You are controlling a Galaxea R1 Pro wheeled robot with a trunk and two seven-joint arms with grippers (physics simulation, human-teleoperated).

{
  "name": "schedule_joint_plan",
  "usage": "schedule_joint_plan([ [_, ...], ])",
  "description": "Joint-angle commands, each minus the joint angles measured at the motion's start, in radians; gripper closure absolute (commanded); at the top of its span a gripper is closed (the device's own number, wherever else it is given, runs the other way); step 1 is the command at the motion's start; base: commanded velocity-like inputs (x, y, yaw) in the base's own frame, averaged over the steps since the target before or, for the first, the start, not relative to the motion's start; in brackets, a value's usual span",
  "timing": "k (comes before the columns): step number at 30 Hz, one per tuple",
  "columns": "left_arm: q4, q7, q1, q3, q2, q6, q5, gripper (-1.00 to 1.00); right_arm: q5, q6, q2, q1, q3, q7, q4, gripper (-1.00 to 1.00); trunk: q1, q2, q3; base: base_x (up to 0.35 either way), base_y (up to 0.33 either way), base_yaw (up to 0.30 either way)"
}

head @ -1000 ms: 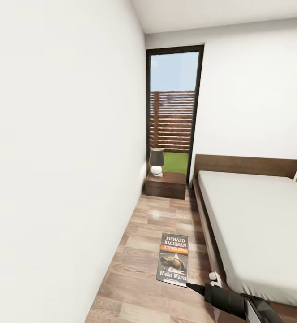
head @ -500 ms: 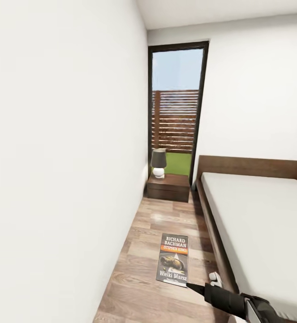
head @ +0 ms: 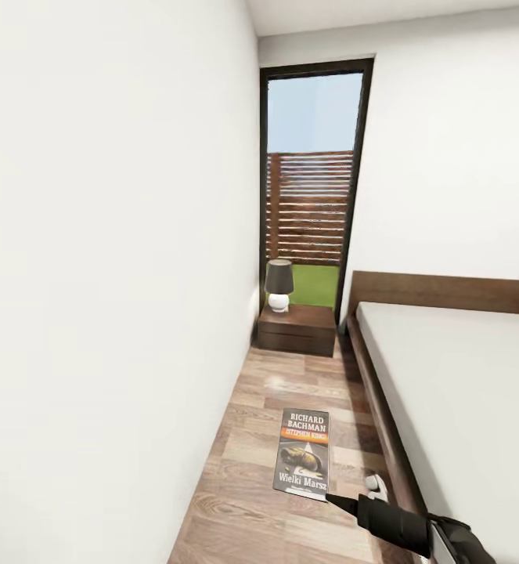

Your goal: In the bedroom, move the book from the bed onto either nightstand, and place the two sandals side by side next to the bed.

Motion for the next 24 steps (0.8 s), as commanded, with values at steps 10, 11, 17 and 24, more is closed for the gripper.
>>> schedule_joint_plan([
  [10,-0.002,0.008,0.0,-0.024,0.0,0.006,0.01,-1.0,-0.007,0.009,0.0,0.0,-0.002,0.002,0.0,1.0,0.001,-0.001,-0.002,0.346,0.003,-0.156],
  [11,-0.002,0.008,-0.001,-0.024,0.0,0.006,0.01,-1.0,-0.008,0.009,0.0,0.0,-0.002,0.002,0.0,1.0,0.001,-0.001,-0.002,0.349,0.001,-0.199],
  [17,-0.002,0.008,0.0,-0.026,0.0,0.006,0.01,-1.0,-0.008,0.008,0.0,0.0,-0.001,0.002,0.0,1.0,0.001,-0.001,-0.002,0.349,0.0,-0.107],
  [24,-0.002,0.009,-0.001,-0.027,0.0,0.006,0.01,-1.0,-0.008,0.009,0.0,0.0,-0.002,0.002,0.0,1.0,0.001,-0.001,-0.002,0.35,0.0,-0.044],
])
